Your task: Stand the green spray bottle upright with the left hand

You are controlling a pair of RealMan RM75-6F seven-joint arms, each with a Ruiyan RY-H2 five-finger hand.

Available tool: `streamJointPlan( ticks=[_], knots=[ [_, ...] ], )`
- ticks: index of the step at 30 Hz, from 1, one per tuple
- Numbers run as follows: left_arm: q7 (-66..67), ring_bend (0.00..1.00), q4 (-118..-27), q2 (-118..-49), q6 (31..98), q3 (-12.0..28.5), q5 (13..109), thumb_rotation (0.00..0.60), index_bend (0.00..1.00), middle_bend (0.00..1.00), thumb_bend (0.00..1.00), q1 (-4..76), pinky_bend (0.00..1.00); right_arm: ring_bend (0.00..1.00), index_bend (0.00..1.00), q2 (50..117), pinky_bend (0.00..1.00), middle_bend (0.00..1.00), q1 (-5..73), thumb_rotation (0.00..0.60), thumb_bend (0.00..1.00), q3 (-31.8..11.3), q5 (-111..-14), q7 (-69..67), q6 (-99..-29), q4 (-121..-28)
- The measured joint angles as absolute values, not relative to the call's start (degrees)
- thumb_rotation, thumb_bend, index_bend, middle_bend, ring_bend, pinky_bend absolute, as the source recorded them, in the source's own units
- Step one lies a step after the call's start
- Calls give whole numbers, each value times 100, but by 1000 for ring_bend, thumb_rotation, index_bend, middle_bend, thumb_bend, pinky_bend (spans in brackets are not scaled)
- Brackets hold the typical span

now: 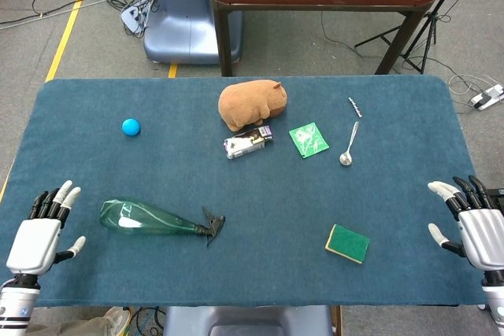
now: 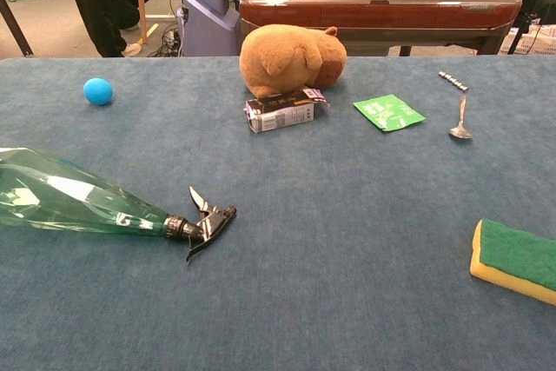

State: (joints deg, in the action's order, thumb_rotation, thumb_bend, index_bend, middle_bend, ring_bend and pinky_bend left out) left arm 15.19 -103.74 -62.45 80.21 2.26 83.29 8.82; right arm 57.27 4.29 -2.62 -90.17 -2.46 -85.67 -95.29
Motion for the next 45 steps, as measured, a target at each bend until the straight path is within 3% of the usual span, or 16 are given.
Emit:
streamJointPlan(
  ticks=[13,25,35,45],
  knots=[
    [1575,0,-10434,-6200,7576,58,8905,600,8,0,279,1232,0,87,219,5675,45,242,380,600,294,-243,-9049,-286,-8663,-9543],
    [2282,0,-10751,-6267,6533,68,9234,600,8,0,279,1991,0,87,219,5671,45,242,394,600,294,-230,-9073,-327,-8642,-9526],
    [3353,0,-10910,-6740,5391,317,8362,600,19,0,279,2797,0,87,219,5656,45,243,381,600,294,-228,-9043,-379,-8650,-9503],
    [4826,0,-10714,-7278,5062,436,7024,600,134,28,279,3370,0,87,219,5655,45,243,361,600,294,-213,-9050,-427,-8667,-9463]
  ],
)
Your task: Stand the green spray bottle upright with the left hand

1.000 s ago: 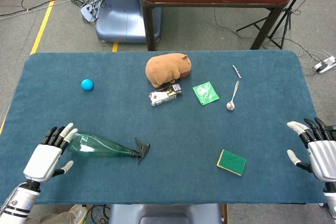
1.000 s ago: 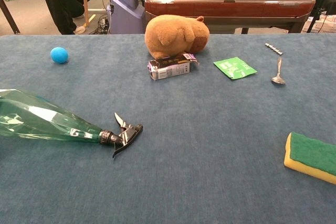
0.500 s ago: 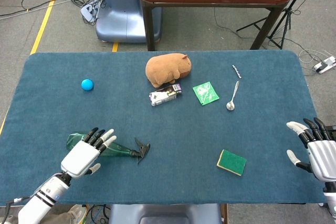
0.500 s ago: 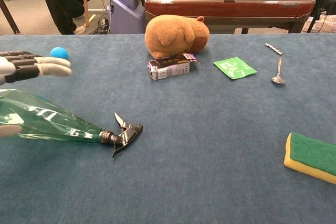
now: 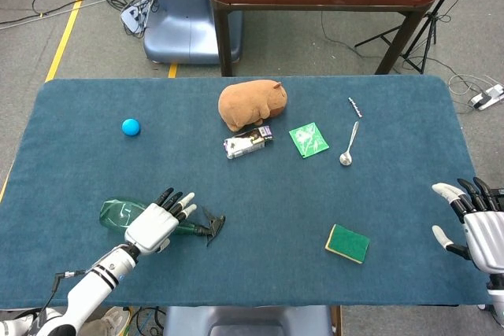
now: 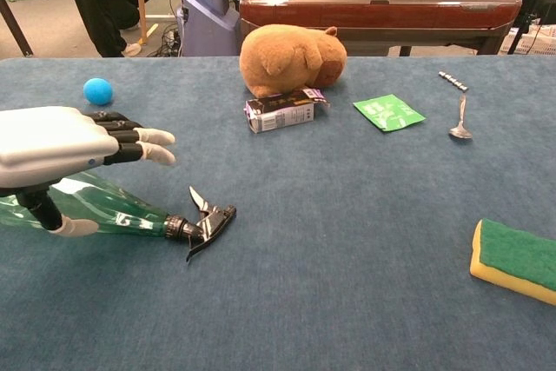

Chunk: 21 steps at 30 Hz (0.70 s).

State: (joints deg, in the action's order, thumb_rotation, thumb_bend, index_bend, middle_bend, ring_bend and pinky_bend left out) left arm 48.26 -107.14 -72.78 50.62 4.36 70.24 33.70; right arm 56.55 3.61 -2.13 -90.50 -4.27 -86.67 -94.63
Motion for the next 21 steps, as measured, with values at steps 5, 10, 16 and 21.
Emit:
streamJointPlan(
  ticks=[5,10,16,21],
  knots=[
    [5808,0,-10676,-7511,5234,380,6118,600,167,76,279,3631,0,87,219,5642,45,243,343,600,293,-204,-9050,-453,-8684,-9454],
    [6566,0,-10736,-7679,5534,270,5294,600,168,85,279,3902,0,87,219,5640,45,243,337,600,293,-197,-9065,-475,-8694,-9445],
    [7220,0,-10808,-7886,5883,133,4411,600,190,106,279,4281,0,87,219,5639,45,243,313,600,294,-190,-9057,-506,-8717,-9421],
    [7523,11,-10874,-8075,6222,-29,3944,600,267,193,279,4603,0,87,219,5634,45,243,286,600,294,-181,-9046,-543,-8737,-9400]
  ],
)
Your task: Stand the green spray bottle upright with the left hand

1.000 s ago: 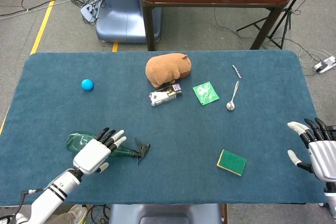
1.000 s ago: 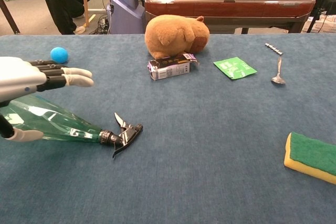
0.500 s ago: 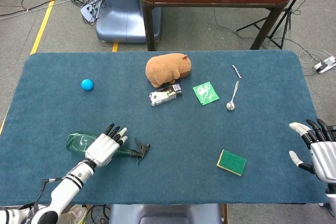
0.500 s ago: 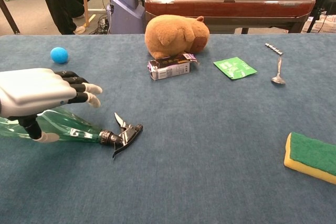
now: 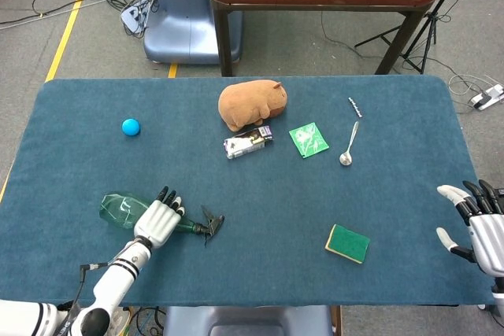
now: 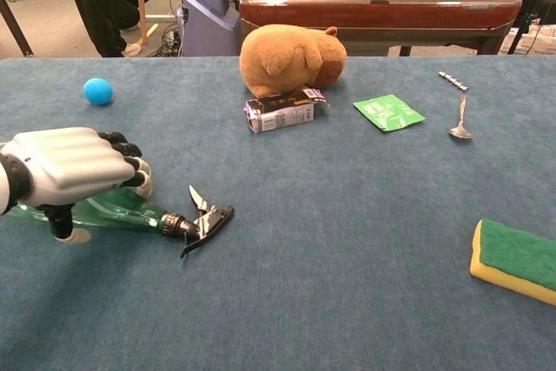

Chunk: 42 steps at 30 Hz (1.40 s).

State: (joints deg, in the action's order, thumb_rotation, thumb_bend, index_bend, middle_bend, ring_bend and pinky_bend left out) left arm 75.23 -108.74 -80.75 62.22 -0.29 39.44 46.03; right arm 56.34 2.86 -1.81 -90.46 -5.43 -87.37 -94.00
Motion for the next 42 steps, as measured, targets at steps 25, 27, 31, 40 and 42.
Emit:
streamJointPlan(
  ticks=[25,27,31,40,42],
  knots=[
    [3540,179,-10446,-7908,6566,541,5621,600,446,396,279,4256,0,87,219,5638,45,243,289,600,294,-182,-9045,-515,-8711,-9426],
    [2770,173,-10365,-7855,6563,707,5864,600,445,396,279,4179,0,87,219,5628,45,243,282,600,294,-182,-9047,-501,-8722,-9441],
    [1222,166,-10160,-7780,6500,1025,6225,600,432,396,279,4044,0,87,219,5619,44,243,265,600,294,-176,-9043,-485,-8736,-9461],
    [-1759,151,-9480,-7833,6094,1544,6570,600,427,390,279,3831,0,87,219,5615,45,243,248,600,294,-191,-9001,-501,-8745,-9446],
    [-2297,151,-9170,-7917,6019,1633,6668,600,426,390,279,3797,0,87,219,5604,45,243,245,600,294,-192,-8999,-488,-8748,-9455]
  ],
)
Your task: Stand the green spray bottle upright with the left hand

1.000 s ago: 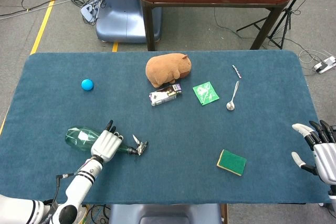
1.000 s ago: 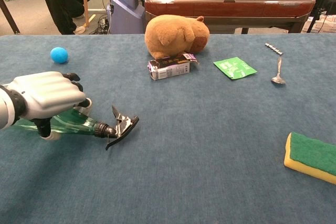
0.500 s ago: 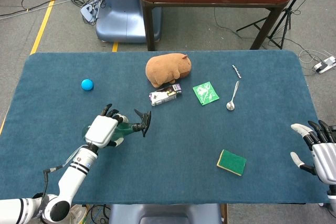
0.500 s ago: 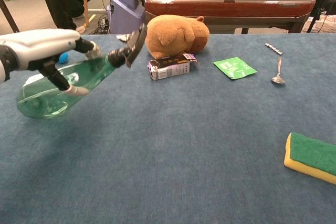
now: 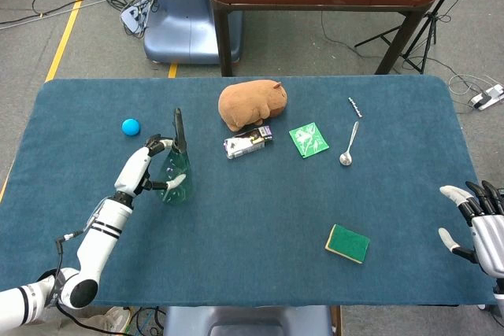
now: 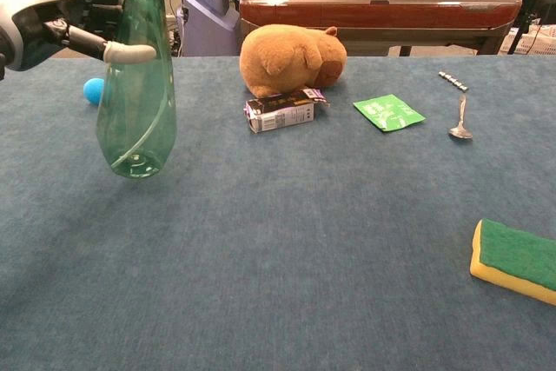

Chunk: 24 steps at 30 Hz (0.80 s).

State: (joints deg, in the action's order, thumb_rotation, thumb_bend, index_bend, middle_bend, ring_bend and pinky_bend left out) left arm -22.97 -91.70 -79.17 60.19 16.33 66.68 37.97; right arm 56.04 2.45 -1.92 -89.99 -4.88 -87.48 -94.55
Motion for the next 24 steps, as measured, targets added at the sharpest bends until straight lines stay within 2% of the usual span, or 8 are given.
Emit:
streamJointPlan(
  ticks=[8,14,19,24],
  knots=[
    [-3081,151,-7833,-8589,6164,1777,7055,600,411,383,279,3733,0,87,219,5609,45,243,237,600,294,-193,-8992,-472,-8746,-9468],
    [-3230,147,-7122,-9044,6336,1783,7122,600,372,341,279,3700,0,87,219,5596,45,243,229,600,294,-200,-8991,-460,-8762,-9482],
    [-3278,89,-6958,-9075,6329,1733,7154,600,299,242,279,3634,0,87,219,5583,44,243,210,600,294,-196,-9006,-440,-8793,-9511],
    [-3135,11,-7177,-8858,6235,1639,7161,600,173,123,279,3544,0,87,219,5601,45,243,209,600,294,-190,-9027,-434,-8794,-9519]
  ],
)
